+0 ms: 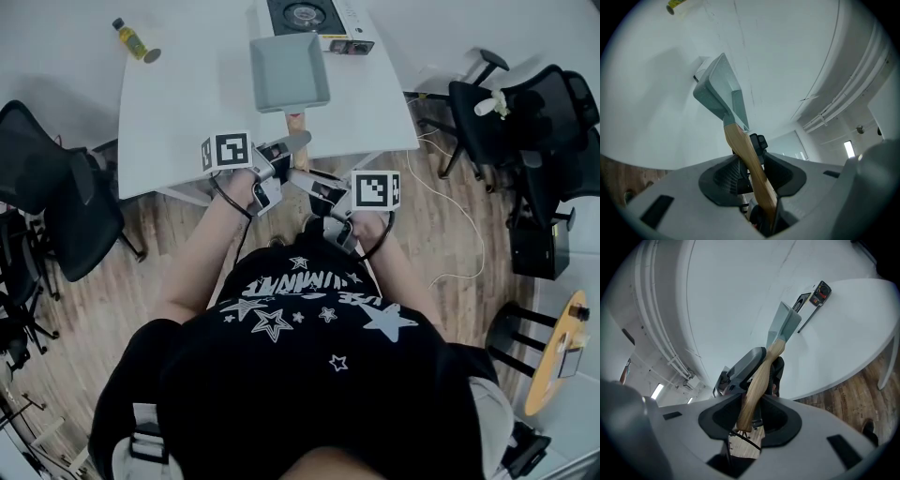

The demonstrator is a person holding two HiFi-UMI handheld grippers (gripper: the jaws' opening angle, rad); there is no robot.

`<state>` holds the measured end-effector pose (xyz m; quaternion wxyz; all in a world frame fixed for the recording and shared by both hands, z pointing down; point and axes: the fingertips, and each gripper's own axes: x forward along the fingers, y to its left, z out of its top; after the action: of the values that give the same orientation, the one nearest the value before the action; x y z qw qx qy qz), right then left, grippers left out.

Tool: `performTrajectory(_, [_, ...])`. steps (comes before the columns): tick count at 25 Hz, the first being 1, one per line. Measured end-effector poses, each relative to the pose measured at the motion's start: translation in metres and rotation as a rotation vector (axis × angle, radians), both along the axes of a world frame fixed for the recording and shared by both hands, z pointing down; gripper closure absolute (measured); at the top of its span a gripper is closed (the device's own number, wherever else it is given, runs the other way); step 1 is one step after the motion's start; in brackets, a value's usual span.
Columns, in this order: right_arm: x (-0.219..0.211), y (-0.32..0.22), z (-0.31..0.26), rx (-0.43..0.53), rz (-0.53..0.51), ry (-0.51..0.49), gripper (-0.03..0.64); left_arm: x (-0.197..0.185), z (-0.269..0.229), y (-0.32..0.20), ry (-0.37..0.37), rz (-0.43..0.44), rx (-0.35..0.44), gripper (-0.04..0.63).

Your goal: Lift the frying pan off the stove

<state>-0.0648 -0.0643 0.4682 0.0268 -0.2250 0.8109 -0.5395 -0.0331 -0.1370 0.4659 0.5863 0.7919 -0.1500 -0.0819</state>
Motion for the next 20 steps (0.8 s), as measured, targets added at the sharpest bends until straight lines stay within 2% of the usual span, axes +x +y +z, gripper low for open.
performTrajectory(11, [-0.001,0.007,-0.020,0.036,-0.067,-0.130,0.491,0.008,0.001,0.007,-0.016,-0.053,-0.019,0.431])
performTrajectory(15, [0.017,0.025,-0.011,-0.008,-0.063,-0.065,0.488,0.018,-0.002,0.024,-0.013,-0.071,-0.023,0.431])
performTrajectory(20, [0.024,0.042,-0.017,0.016,-0.082,-0.092,0.488,0.027,-0.004,0.041,-0.008,-0.076,-0.016,0.431])
